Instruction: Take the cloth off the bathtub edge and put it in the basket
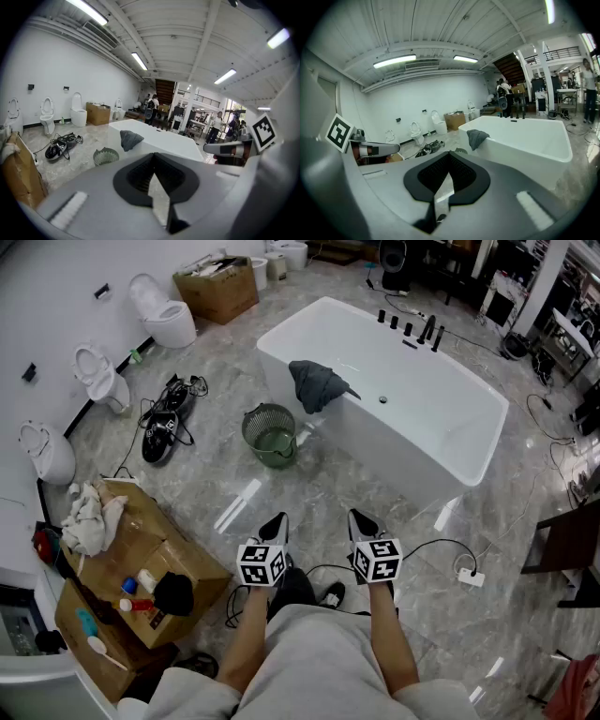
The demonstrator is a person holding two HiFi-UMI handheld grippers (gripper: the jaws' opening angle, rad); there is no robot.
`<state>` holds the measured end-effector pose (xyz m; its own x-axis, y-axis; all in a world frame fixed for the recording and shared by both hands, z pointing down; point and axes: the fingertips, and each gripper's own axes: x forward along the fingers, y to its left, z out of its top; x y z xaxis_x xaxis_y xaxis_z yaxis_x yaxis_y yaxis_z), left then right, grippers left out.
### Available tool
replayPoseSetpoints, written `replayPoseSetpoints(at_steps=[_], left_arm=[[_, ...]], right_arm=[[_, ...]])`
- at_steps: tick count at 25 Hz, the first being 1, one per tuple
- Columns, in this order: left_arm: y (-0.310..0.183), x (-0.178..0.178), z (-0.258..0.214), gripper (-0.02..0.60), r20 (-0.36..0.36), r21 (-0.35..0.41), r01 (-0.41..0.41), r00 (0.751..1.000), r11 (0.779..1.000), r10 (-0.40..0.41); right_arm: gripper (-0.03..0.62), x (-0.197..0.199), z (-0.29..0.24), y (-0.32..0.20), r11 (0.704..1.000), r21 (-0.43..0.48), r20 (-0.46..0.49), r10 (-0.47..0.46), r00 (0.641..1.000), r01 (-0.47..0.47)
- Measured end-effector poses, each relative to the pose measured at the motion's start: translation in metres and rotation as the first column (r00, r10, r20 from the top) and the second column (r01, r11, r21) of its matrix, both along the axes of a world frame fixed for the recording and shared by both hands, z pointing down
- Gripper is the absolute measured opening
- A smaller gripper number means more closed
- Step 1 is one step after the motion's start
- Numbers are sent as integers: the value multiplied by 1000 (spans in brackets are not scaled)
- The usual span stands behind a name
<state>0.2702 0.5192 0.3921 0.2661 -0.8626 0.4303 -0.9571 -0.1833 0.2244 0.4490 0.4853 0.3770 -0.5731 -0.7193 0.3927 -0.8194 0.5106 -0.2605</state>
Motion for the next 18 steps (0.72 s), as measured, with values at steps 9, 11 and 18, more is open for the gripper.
replayPoseSetpoints(at_steps=[9, 11, 18], left_arm=[[-4, -35, -9, 57, 4, 2, 75, 997, 997, -75], [-4, -49, -9, 57, -18, -2, 101, 995, 995, -101], [-66, -91, -8, 57, -72, -3, 132, 989, 991, -132]], right_arm=[[0, -7, -3, -21, 1000, -31, 118, 6, 993, -3], [0, -15, 2, -25, 999, -35, 107, -9, 994, 13], [0, -43, 24, -68, 997, -76, 70, -6, 998, 11]])
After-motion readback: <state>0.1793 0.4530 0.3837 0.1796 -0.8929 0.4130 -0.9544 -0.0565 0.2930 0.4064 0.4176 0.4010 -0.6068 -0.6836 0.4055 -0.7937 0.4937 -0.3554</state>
